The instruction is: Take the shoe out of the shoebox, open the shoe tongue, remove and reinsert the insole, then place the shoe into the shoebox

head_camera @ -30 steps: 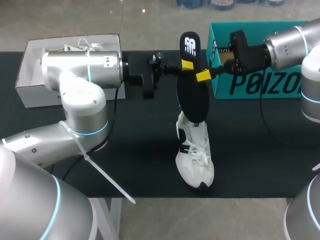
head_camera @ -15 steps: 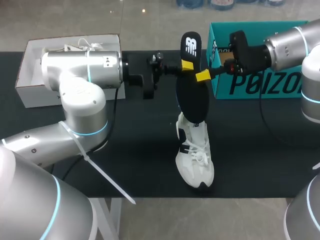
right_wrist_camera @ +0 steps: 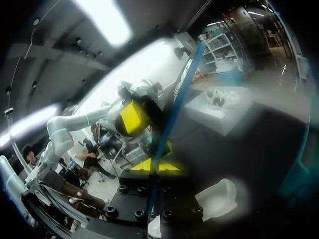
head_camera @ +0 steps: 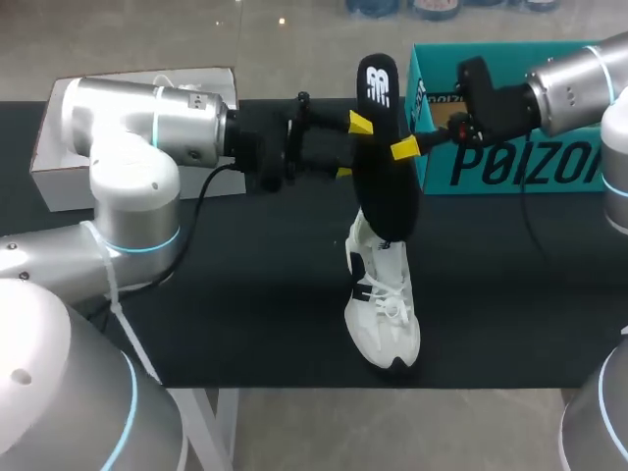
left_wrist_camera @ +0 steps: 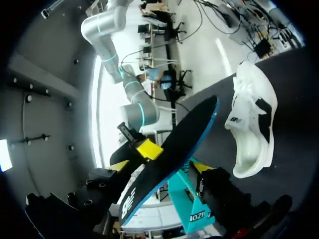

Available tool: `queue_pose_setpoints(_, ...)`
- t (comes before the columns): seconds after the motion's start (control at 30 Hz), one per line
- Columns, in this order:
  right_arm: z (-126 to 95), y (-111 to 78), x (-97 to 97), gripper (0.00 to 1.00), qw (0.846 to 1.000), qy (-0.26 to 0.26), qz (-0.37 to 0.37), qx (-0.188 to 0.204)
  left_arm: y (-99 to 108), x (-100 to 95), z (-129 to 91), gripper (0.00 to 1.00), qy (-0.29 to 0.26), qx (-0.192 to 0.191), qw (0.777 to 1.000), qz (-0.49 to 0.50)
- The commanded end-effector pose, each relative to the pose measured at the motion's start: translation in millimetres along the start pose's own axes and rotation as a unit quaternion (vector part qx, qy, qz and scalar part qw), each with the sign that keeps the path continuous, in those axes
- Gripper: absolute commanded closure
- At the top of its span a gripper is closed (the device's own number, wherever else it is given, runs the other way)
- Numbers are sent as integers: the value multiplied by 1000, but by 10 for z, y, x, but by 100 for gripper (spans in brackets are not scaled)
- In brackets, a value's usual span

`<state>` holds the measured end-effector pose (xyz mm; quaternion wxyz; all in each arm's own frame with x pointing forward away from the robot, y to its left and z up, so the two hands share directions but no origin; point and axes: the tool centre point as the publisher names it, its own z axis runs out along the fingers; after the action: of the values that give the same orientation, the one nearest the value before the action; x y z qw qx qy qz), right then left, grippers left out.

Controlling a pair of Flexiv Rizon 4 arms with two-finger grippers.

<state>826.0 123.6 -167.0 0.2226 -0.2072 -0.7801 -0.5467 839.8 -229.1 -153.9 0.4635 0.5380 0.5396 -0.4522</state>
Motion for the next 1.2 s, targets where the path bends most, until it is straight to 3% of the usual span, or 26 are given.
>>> queue_pose_setpoints(0.03,-29,-28,-31,100,1000,-5,3,4,-296,33,-471,0,-3,2,998,-67)
queue_pose_setpoints(0.3,-34,-43,-69,100,1000,-4,11,7,-622,136,-742,0,-45,15,991,-126)
queue_pose_setpoints(0.5,-34,-43,-69,100,1000,-4,11,7,-582,123,-686,0,-43,27,989,-140)
queue_pose_setpoints(0.6,-34,-43,-69,100,1000,-4,11,7,-544,56,-680,0,-85,46,988,-120)
queue_pose_setpoints(1.2,-34,-43,-69,100,1000,-4,11,7,-544,56,-680,0,-85,46,988,-120)
